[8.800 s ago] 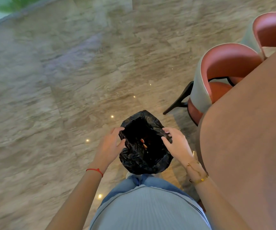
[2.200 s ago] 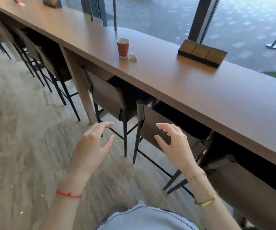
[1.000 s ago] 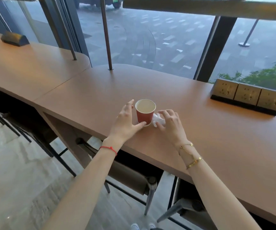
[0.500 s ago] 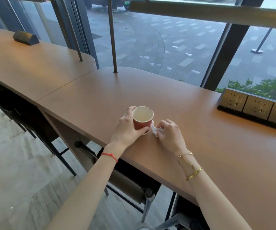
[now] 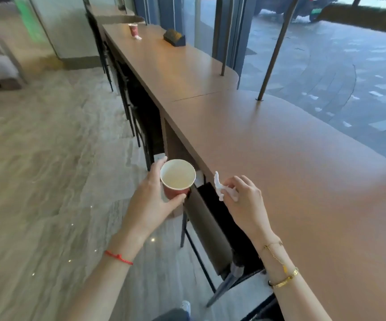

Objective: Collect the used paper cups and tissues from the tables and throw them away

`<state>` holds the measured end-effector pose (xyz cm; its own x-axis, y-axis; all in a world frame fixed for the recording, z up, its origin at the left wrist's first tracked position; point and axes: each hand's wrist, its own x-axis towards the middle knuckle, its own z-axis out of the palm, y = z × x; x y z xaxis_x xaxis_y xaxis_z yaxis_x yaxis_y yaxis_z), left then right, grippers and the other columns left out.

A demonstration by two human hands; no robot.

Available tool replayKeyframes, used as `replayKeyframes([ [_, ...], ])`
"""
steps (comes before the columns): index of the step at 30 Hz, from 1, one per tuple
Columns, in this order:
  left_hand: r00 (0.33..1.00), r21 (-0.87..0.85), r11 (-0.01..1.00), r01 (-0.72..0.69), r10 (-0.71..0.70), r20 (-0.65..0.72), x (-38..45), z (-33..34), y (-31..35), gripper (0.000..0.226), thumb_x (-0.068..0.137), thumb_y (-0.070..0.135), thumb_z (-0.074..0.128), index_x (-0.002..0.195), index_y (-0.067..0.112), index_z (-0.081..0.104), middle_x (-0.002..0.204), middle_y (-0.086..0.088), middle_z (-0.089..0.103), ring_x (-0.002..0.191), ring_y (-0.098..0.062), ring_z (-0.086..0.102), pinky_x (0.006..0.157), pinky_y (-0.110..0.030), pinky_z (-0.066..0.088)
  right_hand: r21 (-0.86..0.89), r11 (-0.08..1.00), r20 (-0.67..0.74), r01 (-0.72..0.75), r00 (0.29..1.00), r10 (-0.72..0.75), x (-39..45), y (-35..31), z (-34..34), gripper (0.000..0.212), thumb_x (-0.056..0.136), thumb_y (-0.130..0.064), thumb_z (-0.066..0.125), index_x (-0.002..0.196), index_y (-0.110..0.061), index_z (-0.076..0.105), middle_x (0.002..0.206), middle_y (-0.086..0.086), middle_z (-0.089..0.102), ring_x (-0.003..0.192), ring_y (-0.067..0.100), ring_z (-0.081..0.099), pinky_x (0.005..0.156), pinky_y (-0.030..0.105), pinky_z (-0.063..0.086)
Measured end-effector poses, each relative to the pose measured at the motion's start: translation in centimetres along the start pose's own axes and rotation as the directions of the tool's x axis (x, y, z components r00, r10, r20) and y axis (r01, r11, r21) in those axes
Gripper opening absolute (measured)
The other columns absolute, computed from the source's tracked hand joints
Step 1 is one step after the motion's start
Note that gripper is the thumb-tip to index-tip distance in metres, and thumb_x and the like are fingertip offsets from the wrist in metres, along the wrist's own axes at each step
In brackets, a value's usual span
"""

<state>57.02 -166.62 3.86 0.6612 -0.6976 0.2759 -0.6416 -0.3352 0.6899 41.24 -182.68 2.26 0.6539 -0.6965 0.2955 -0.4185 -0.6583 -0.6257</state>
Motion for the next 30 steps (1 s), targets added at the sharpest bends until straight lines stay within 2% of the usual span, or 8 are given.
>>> replayKeyframes([
  [3, 0.988, 0.046, 0.992, 0.115, -0.109, -0.108, -4.2, -3.2, -1.9, 0.086, 0.069, 0.037, 0.083, 0.139, 0.032, 0.033, 0.133, 0.01, 0.054, 0.111, -0.017, 0.058, 0.086, -0.026, 0.048, 0.063, 0.993, 0.095, 0.105, 0.989, -0.111, -0.7, -3.0, 2.4, 0.007, 0.09, -0.017, 0.062, 0.096, -0.019, 0.065, 0.097, -0.011, 0.056, 0.088, 0.009, 0.054, 0.072, 0.012, 0.043],
  [7, 0.947, 0.041, 0.969, 0.245, -0.231, -0.221, -10.2, -6.9, -3.7, 0.082, 0.071, 0.032, 0.082, 0.139, 0.028, 0.036, 0.135, 0.01, 0.052, 0.114, -0.019, 0.056, 0.093, -0.039, 0.049, 0.122, 0.969, 0.213, 0.215, 0.948, -0.237, -2.4, -7.2, 5.4, 0.01, 0.09, -0.018, 0.063, 0.1, -0.019, 0.065, 0.098, -0.01, 0.057, 0.09, 0.009, 0.056, 0.075, 0.022, 0.05],
  [11, 0.876, 0.001, 0.932, 0.363, -0.341, -0.341, -16.7, -10.2, -5.3, 0.08, 0.073, 0.027, 0.082, 0.139, 0.027, 0.038, 0.136, 0.013, 0.05, 0.119, -0.016, 0.054, 0.096, -0.039, 0.047, 0.172, 0.931, 0.317, 0.321, 0.877, -0.361, -5.4, -11.2, 8.5, 0.009, 0.091, -0.019, 0.061, 0.099, -0.019, 0.064, 0.094, -0.009, 0.057, 0.088, 0.011, 0.055, 0.074, 0.024, 0.047],
  [16, 0.719, -0.029, 0.841, 0.54, -0.479, -0.504, -26.6, -14.4, -7.1, 0.082, 0.071, 0.034, 0.083, 0.138, 0.035, 0.035, 0.132, 0.018, 0.051, 0.112, -0.014, 0.058, 0.085, -0.027, 0.044, 0.241, 0.873, 0.444, 0.423, 0.752, -0.487, -10.9, -16.7, 12.5, 0.013, 0.092, -0.022, 0.061, 0.105, -0.022, 0.064, 0.099, -0.01, 0.058, 0.091, 0.008, 0.053, 0.073, 0.015, 0.039],
  [19, 0.624, -0.032, 0.775, 0.631, -0.532, -0.572, -33.7, -17.1, -8.0, 0.084, 0.07, 0.037, 0.083, 0.137, 0.038, 0.034, 0.128, 0.018, 0.052, 0.107, -0.016, 0.059, 0.084, -0.03, 0.045, 0.293, 0.839, 0.497, 0.46, 0.676, -0.544, -15.7, -20.2, 14.7, 0.014, 0.092, -0.021, 0.06, 0.105, -0.022, 0.064, 0.1, -0.011, 0.058, 0.09, 0.006, 0.053, 0.071, 0.005, 0.036],
  [25, 0.416, -0.055, 0.614, 0.787, -0.595, -0.688, -49.4, -23.3, -8.5, 0.085, 0.07, 0.038, 0.083, 0.139, 0.035, 0.034, 0.13, 0.012, 0.054, 0.106, -0.018, 0.06, 0.084, -0.035, 0.049, 0.421, 0.769, 0.579, 0.481, 0.51, -0.636, -27.8, -28.7, 19.0, 0.011, 0.089, -0.015, 0.063, 0.1, -0.018, 0.066, 0.096, -0.007, 0.06, 0.087, 0.013, 0.057, 0.075, 0.027, 0.047],
  [30, 0.216, -0.109, 0.465, 0.878, -0.591, -0.777, -62.1, -27.4, -8.0, 0.086, 0.069, 0.034, 0.084, 0.14, 0.03, 0.036, 0.131, 0.006, 0.056, 0.107, -0.022, 0.06, 0.084, -0.036, 0.05, 0.541, 0.659, 0.602, 0.522, 0.307, -0.737, -38.4, -36.2, 22.2, 0.014, 0.088, -0.016, 0.065, 0.102, -0.017, 0.066, 0.097, -0.006, 0.061, 0.086, 0.014, 0.058, 0.073, 0.023, 0.043],
])
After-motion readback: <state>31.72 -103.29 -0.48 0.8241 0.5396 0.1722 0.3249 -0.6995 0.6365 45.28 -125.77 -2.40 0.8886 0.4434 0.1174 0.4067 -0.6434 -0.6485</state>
